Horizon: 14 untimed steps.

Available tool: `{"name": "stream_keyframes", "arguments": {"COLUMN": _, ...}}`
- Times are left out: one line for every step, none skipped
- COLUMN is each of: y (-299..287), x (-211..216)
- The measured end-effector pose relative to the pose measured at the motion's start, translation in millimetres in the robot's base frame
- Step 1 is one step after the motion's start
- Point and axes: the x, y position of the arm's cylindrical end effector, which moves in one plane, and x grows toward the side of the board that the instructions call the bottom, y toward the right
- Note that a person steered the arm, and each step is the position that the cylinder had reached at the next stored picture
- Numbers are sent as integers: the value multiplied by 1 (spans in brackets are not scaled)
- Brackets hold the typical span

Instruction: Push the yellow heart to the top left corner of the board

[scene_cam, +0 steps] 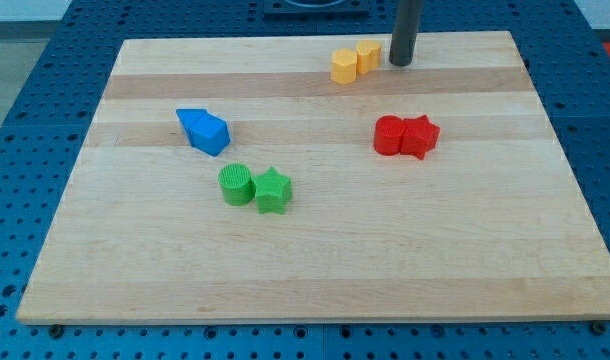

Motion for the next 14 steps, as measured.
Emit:
{"name": "stream_keyframes", "arguments": {"y": -33, "x": 0}}
{"name": "stream_keyframes", "arguments": {"y": -70, "x": 0}}
{"name": "stream_keyframes", "arguments": {"y": -93, "x": 0}}
{"name": "stream_keyframes", "arguments": {"y": -82, "x": -3}}
{"name": "stream_keyframes", "arguments": {"y": -54, "x": -17}}
{"name": "stream_keyframes", "arguments": {"y": -56, "x": -28}}
{"name": "stream_keyframes", "arguments": {"y": -94, "x": -28}}
{"name": "stream_keyframes", "arguments": {"y": -128, "x": -28}}
{"name": "stream_keyframes", "arguments": {"y": -152, "x": -28}}
{"name": "stream_keyframes", "arguments": {"y": -159, "x": -16}}
{"name": "stream_keyframes", "arguments": {"y": -171, "x": -9}}
{"name": "stream_keyframes", "arguments": {"y": -195, "x": -9}}
{"name": "stream_keyframes", "arguments": {"y": -207, "x": -12}}
{"name": "stream_keyframes", "arguments": {"y": -207, "x": -21}}
